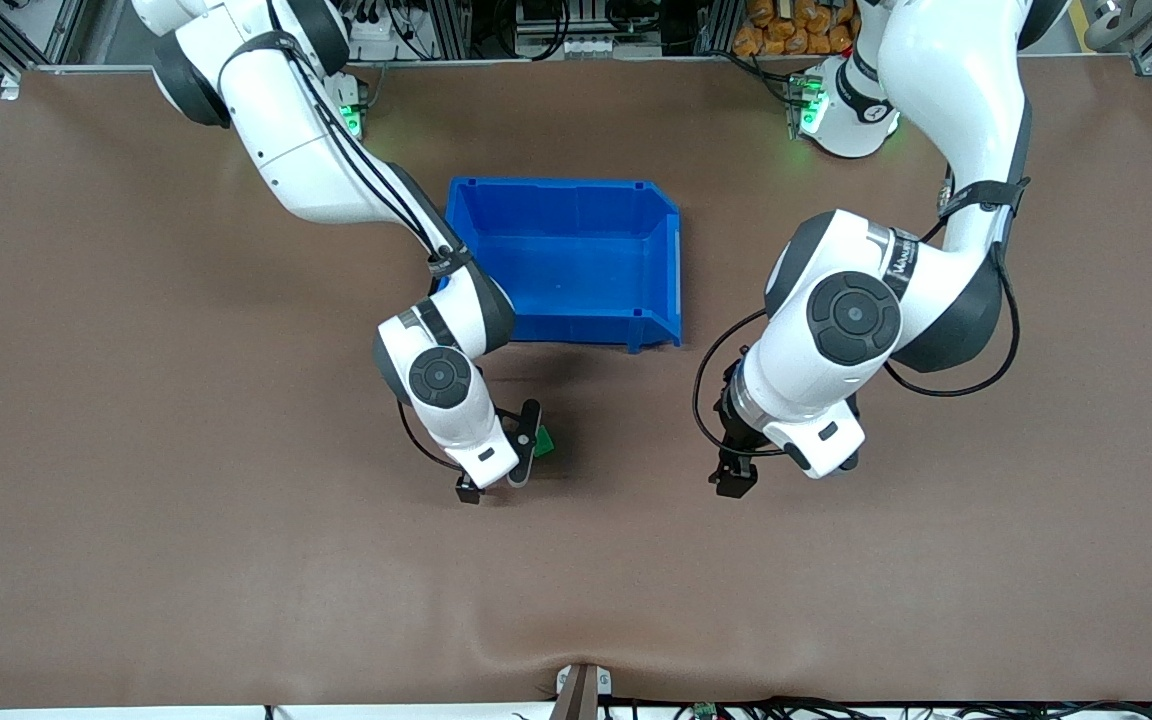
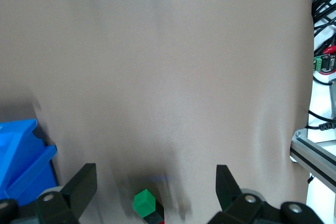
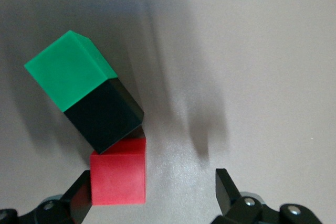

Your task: Attach green and red cubes to black cube

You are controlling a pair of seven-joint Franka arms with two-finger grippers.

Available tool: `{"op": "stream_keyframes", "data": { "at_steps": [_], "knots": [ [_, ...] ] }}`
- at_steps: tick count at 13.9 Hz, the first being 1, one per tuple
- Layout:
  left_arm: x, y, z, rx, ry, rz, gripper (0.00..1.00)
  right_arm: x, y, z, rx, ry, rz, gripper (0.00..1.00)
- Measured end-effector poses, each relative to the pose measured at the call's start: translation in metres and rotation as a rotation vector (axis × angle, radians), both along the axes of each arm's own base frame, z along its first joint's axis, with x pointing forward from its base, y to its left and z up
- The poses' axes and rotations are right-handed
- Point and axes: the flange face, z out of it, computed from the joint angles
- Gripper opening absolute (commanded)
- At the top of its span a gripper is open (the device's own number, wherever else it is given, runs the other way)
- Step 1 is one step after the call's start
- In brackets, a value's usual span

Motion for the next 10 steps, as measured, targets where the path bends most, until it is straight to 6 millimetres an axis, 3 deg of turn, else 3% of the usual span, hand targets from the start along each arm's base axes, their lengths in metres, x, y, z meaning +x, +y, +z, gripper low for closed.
{"op": "stream_keyframes", "data": {
  "at_steps": [6, 8, 10],
  "knots": [
    [0.002, 0.003, 0.0, 0.0, 0.0, 0.005, 1.0, 0.013, -0.015, 0.01, 0.011, -0.013, -0.03, 1.0],
    [0.004, 0.008, 0.004, -0.001, -0.006, -0.008, 1.0, 0.023, -0.033, 0.022, 0.005, 0.012, -0.065, 1.0],
    [0.003, 0.015, 0.015, 0.0, -0.015, -0.049, 1.0, 0.033, -0.062, 0.047, 0.019, 0.059, -0.134, 1.0]
  ]
}}
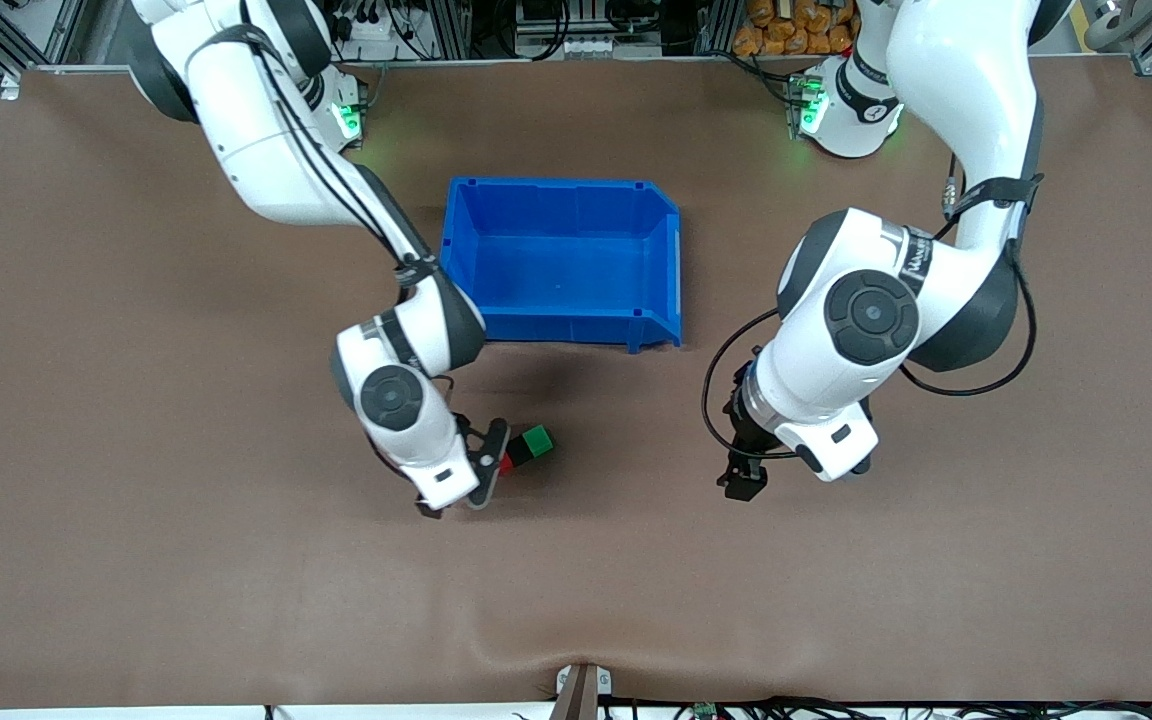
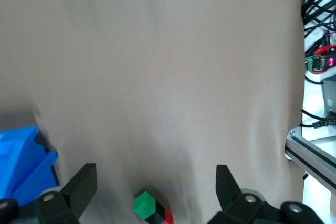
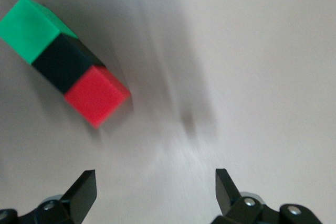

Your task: Attach green and red cubes to black cube

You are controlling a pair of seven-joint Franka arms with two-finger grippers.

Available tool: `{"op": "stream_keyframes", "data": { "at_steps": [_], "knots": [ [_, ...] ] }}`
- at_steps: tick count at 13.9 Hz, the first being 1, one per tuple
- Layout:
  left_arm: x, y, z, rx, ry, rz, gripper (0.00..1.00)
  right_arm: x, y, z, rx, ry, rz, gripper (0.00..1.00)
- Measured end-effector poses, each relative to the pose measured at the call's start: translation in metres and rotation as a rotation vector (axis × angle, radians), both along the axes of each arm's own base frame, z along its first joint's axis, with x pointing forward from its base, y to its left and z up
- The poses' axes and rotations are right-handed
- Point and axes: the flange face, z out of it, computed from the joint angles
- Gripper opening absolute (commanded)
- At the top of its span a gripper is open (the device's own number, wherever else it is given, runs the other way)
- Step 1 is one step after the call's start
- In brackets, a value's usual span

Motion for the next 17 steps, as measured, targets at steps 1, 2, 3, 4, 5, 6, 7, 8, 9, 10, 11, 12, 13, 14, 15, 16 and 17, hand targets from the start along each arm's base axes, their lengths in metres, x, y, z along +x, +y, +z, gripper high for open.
{"op": "stream_keyframes", "data": {
  "at_steps": [1, 2, 3, 4, 5, 6, 7, 8, 9, 10, 11, 12, 13, 14, 15, 16, 17],
  "knots": [
    [-0.001, 0.005, 0.008, 0.003, -0.001, -0.03, 1.0, 0.006, -0.021, 0.017, 0.009, 0.026, -0.041, 1.0],
    [-0.003, 0.009, 0.017, 0.008, -0.003, -0.069, 1.0, 0.013, -0.045, 0.036, 0.012, 0.051, -0.081, 1.0],
    [-0.005, 0.015, 0.028, 0.013, -0.003, -0.112, 1.0, 0.018, -0.071, 0.059, 0.011, 0.068, -0.118, 1.0],
    [-0.007, 0.022, 0.038, 0.019, -0.001, -0.153, 1.0, 0.022, -0.097, 0.083, 0.013, 0.078, -0.154, 1.0],
    [-0.01, 0.032, 0.05, 0.027, 0.005, -0.205, 1.0, 0.025, -0.122, 0.108, 0.018, 0.077, -0.191, 1.0],
    [-0.013, 0.043, 0.062, 0.036, 0.014, -0.273, 1.0, 0.026, -0.145, 0.134, 0.024, 0.07, -0.235, 1.0],
    [-0.018, 0.054, 0.074, 0.045, 0.028, -0.349, 1.0, 0.026, -0.167, 0.158, 0.029, 0.06, -0.291, 1.0],
    [-0.024, 0.066, 0.086, 0.054, 0.052, -0.425, 1.0, 0.026, -0.186, 0.18, 0.037, 0.044, -0.345, 1.0],
    [-0.031, 0.078, 0.096, 0.062, 0.078, -0.495, 1.0, 0.024, -0.204, 0.202, 0.045, 0.026, -0.396, 1.0],
    [-0.036, 0.091, 0.108, 0.067, 0.094, -0.563, 1.0, 0.021, -0.22, 0.223, 0.052, 0.009, -0.444, 1.0],
    [-0.041, 0.102, 0.118, 0.079, 0.107, -0.633, 1.0, 0.017, -0.234, 0.243, 0.059, -0.006, -0.491, 1.0],
    [-0.047, 0.112, 0.127, 0.106, 0.123, -0.702, 1.0, 0.011, -0.249, 0.263, 0.063, -0.012, -0.546, 1.0],
    [-0.054, 0.119, 0.136, 0.134, 0.14, -0.772, 1.0, 0.002, -0.264, 0.283, 0.064, -0.009, -0.614, 1.0],
    [-0.06, 0.124, 0.143, 0.149, 0.154, -0.836, 1.0, -0.007, -0.278, 0.303, 0.067, -0.007, -0.684, 1.0],
    [-0.065, 0.127, 0.15, 0.153, 0.161, -0.894, 1.0, -0.017, -0.292, 0.322, 0.071, -0.011, -0.747, 1.0],
    [-0.07, 0.13, 0.156, 0.154, 0.165, -0.948, 1.0, -0.028, -0.304, 0.338, 0.076, -0.015, -0.805, 1.0],
    [-0.074, 0.135, 0.162, 0.153, 0.171, -1.0, 1.0, -0.041, -0.314, 0.352, 0.078, -0.015, -0.866, 1.0]
  ]
}}
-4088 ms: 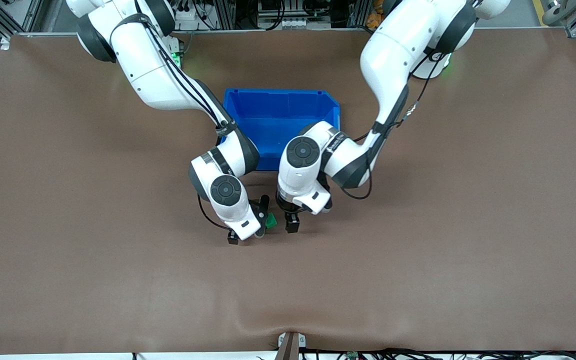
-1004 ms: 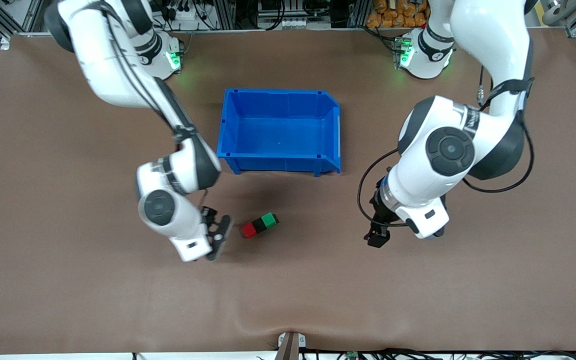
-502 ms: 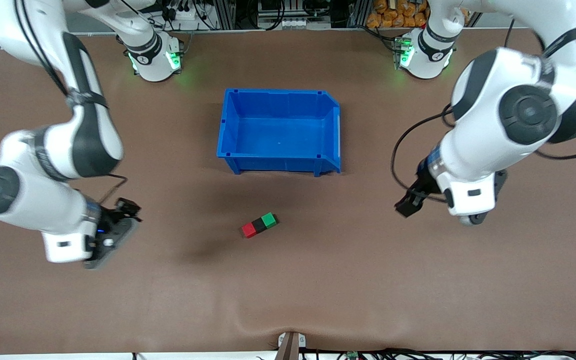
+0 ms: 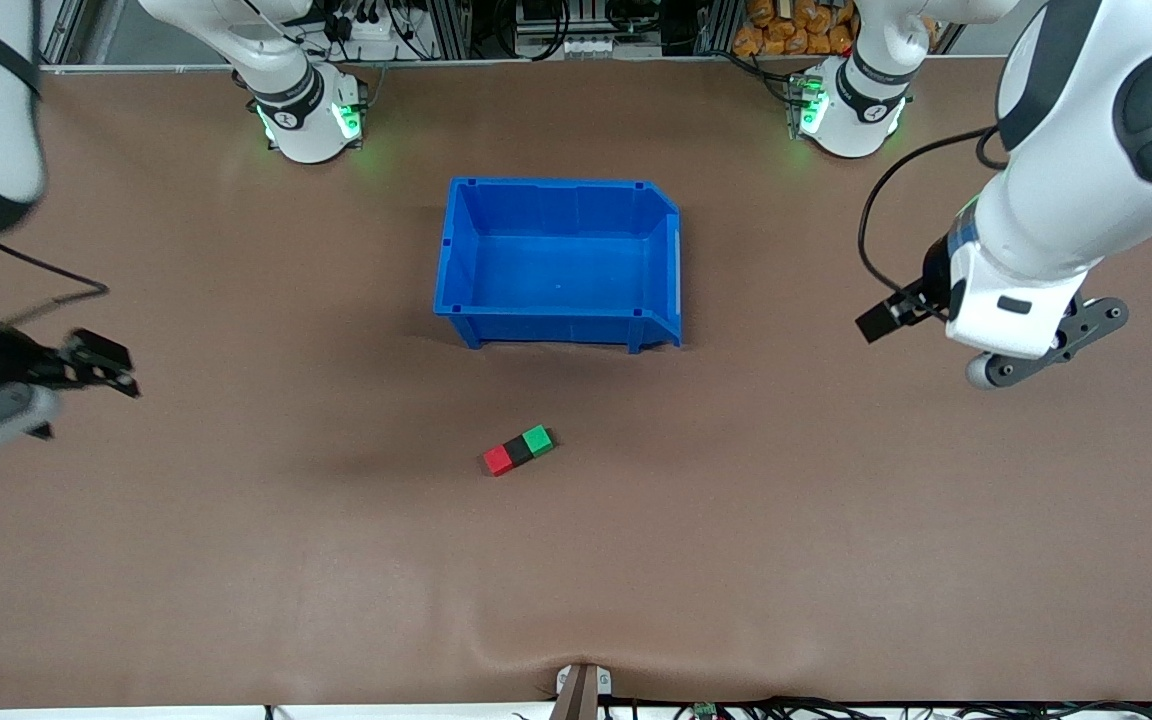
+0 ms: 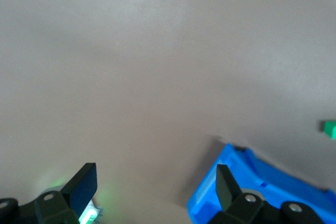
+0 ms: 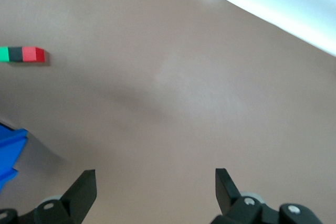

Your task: Attach green and red cubes to black cube

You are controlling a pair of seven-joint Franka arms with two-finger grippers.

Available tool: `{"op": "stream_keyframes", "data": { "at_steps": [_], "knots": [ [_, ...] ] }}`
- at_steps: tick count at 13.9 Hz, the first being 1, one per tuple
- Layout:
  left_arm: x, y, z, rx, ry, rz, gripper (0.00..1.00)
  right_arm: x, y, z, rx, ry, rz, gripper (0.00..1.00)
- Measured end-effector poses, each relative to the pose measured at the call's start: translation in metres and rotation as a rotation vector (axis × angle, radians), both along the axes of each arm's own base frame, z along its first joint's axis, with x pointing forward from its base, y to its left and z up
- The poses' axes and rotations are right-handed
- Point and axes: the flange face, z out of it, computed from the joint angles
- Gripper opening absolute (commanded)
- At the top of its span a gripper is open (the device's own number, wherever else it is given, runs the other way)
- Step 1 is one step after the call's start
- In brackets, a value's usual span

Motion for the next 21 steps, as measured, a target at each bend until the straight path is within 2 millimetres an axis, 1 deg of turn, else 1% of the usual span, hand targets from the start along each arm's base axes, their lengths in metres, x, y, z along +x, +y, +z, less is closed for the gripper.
{"op": "stream_keyframes", "data": {
  "at_steps": [2, 4, 6, 8, 10, 11, 12, 14, 17, 18, 21],
  "knots": [
    [-0.006, 0.017, 0.013, -0.007, 0.018, -0.078, 1.0, -0.028, -0.021, 0.022, 0.006, 0.022, -0.1, 1.0],
    [-0.014, 0.036, 0.028, -0.019, 0.019, -0.142, 1.0, -0.054, -0.039, 0.04, 0.012, 0.058, -0.191, 1.0],
    [-0.027, 0.051, 0.039, -0.024, 0.026, -0.176, 1.0, -0.078, -0.05, 0.055, 0.015, 0.106, -0.29, 1.0],
    [-0.044, 0.056, 0.045, -0.023, 0.033, -0.185, 1.0, -0.099, -0.052, 0.061, 0.016, 0.135, -0.359, 1.0],
    [-0.057, 0.062, 0.048, -0.022, 0.031, -0.192, 1.0, -0.119, -0.051, 0.058, 0.018, 0.148, -0.397, 1.0],
    [-0.061, 0.068, 0.049, -0.025, 0.026, -0.205, 1.0, -0.127, -0.05, 0.055, 0.018, 0.153, -0.423, 1.0],
    [-0.064, 0.073, 0.051, -0.028, 0.015, -0.215, 1.0, -0.132, -0.048, 0.053, 0.018, 0.157, -0.445, 1.0],
    [-0.069, 0.086, 0.057, -0.035, -0.008, -0.24, 1.0, -0.135, -0.045, 0.051, 0.018, 0.162, -0.468, 1.0],
    [-0.076, 0.114, 0.06, -0.05, -0.042, -0.321, 1.0, -0.135, -0.046, 0.051, 0.021, 0.16, -0.473, 1.0],
    [-0.083, 0.119, 0.058, -0.058, -0.04, -0.332, 1.0, -0.135, -0.046, 0.051, 0.021, 0.16, -0.472, 1.0],
    [-0.11, 0.118, 0.057, -0.061, -0.03, -0.347, 1.0, -0.134, -0.042, 0.053, 0.021, 0.156, -0.466, 1.0]
  ]
}}
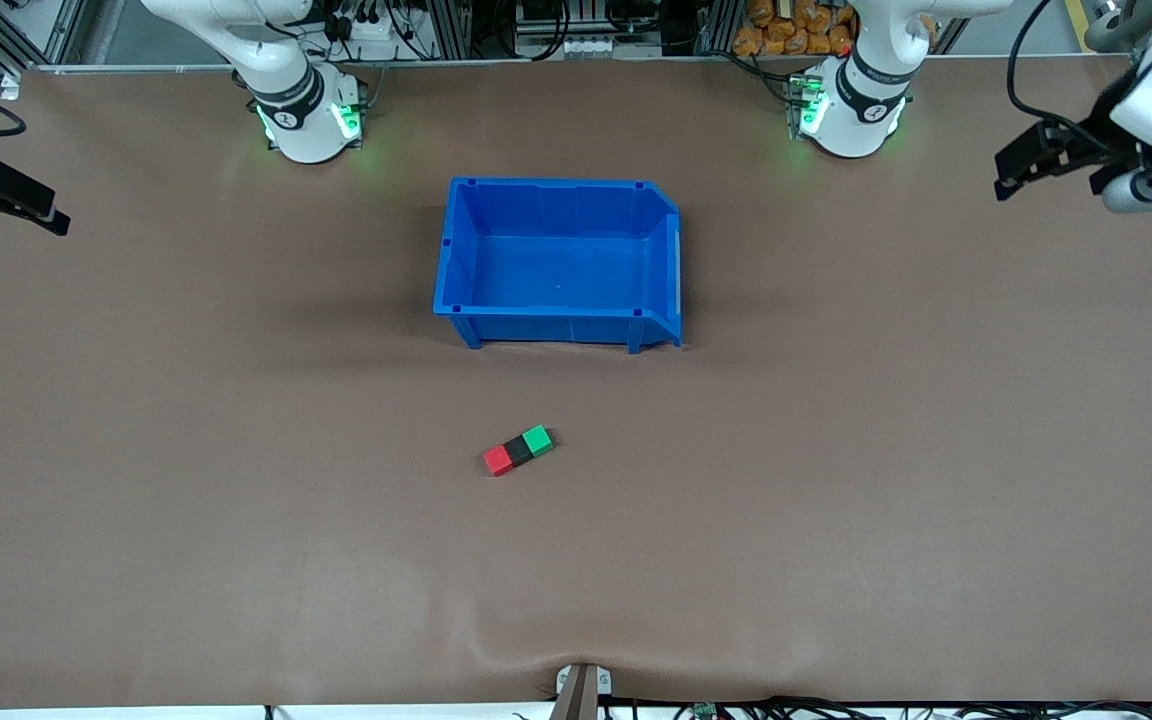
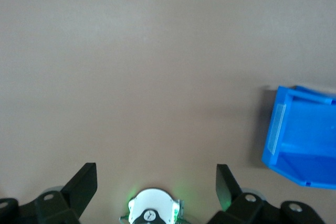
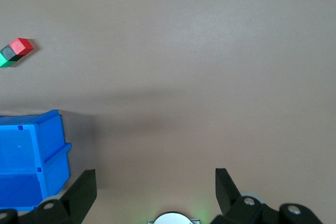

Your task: Attach green and red cubes to black cube

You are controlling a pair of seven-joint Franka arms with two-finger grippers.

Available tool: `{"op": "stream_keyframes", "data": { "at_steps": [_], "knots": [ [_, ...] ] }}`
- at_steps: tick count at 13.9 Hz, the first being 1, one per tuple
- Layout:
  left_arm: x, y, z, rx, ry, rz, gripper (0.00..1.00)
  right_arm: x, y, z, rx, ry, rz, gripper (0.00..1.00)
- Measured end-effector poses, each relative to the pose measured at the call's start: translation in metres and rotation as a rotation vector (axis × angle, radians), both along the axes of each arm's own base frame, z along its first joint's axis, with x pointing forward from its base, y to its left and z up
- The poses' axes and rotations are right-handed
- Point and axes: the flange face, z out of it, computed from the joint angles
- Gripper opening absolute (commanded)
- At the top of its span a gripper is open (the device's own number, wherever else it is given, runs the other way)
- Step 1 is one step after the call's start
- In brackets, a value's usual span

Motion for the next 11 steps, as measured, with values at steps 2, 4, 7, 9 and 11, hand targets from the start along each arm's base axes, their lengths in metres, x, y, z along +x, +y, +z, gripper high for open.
{"op": "stream_keyframes", "data": {
  "at_steps": [2, 4, 7, 9, 11],
  "knots": [
    [-0.011, 0.002, 0.001, 0.006, 0.006, -0.016, 1.0, 0.0, 0.002, 0.002, 0.0, -0.005, 0.003, 1.0],
    [-0.014, 0.004, 0.004, 0.011, 0.001, -0.015, 1.0, 0.0, 0.003, 0.002, 0.005, -0.006, 0.004, 1.0],
    [-0.013, 0.006, 0.011, 0.01, -0.018, -0.012, 1.0, 0.0, 0.003, 0.002, 0.016, -0.004, 0.003, 1.0],
    [-0.012, 0.007, 0.016, 0.007, -0.031, -0.009, 1.0, 0.0, 0.001, 0.002, 0.016, -0.002, -0.001, 1.0],
    [-0.011, 0.008, 0.019, 0.007, -0.036, -0.009, 1.0, 0.0, 0.001, 0.001, 0.018, -0.002, 0.001, 1.0]
  ]
}}
